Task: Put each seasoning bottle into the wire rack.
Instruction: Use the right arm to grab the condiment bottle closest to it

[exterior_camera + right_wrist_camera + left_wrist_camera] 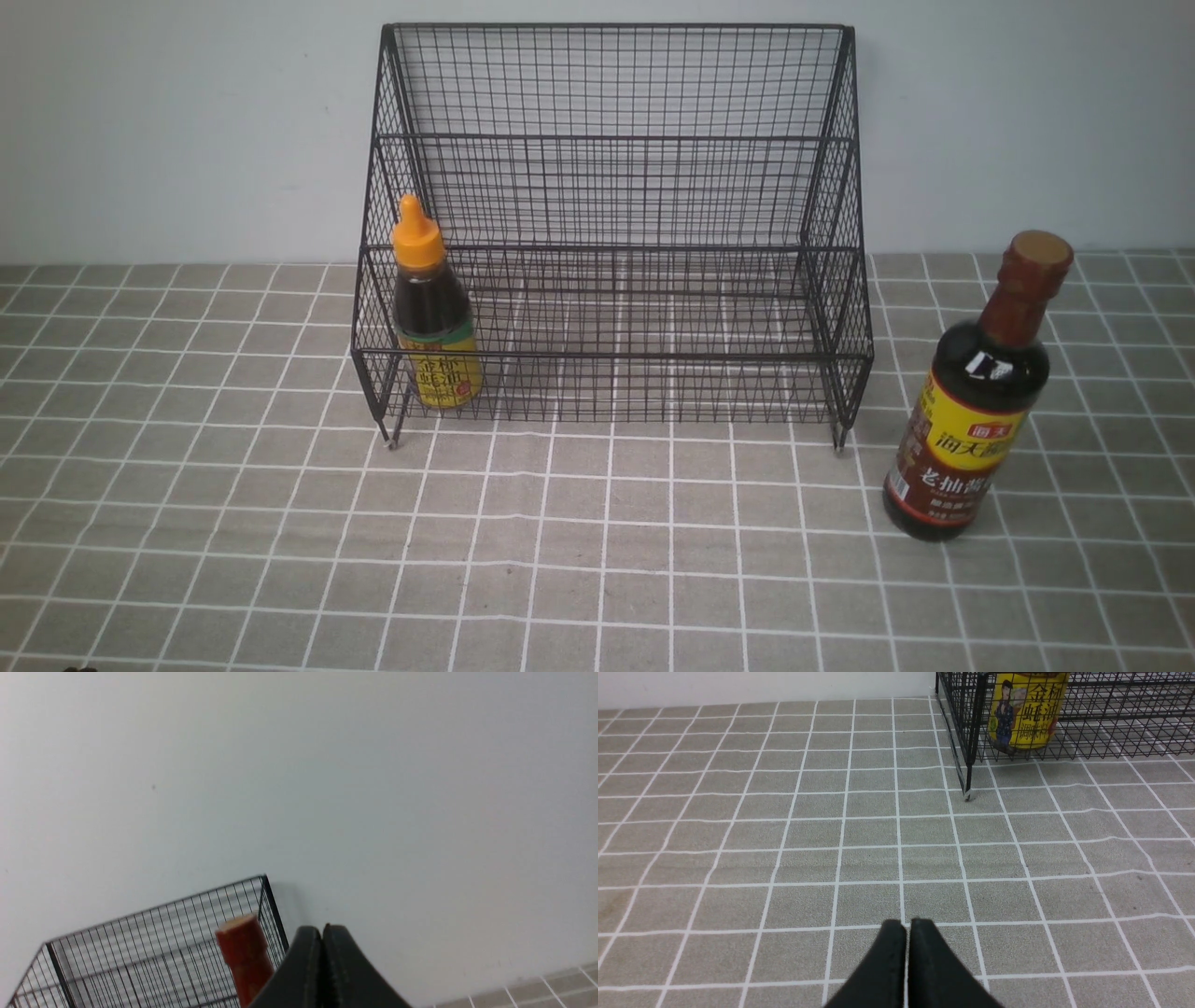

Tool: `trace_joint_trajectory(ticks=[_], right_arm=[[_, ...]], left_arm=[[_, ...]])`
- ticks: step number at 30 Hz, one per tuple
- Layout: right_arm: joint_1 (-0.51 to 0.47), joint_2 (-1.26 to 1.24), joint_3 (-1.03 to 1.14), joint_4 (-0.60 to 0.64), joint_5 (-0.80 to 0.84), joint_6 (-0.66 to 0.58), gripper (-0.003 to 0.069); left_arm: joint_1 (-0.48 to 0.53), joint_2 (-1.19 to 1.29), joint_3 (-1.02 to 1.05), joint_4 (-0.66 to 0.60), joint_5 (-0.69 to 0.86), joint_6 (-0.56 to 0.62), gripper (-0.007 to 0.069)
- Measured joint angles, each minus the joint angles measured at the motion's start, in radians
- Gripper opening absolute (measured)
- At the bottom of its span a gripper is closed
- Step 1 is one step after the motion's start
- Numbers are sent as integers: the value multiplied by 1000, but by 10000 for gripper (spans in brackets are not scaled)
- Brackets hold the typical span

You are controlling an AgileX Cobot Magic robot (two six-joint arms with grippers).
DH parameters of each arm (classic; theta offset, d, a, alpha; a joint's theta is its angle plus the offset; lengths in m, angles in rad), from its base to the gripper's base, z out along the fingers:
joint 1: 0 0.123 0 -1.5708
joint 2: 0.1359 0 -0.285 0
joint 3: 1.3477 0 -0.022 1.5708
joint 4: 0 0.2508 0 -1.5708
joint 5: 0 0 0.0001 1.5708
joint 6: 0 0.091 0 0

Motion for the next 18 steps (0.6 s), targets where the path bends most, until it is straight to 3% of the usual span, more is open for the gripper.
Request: trace_joint_trajectory(ticks=[3, 10, 18], right_arm=[[0, 5, -24, -32, 1, 16, -15], [0, 242, -249, -274, 82, 71, 13], [0, 644, -502, -526, 126, 345, 259]], left_arm=[[0, 0, 0, 0, 0, 0, -7], [0, 0, 0, 0, 0, -1, -7], [0, 0, 0, 0, 0, -1, -7]])
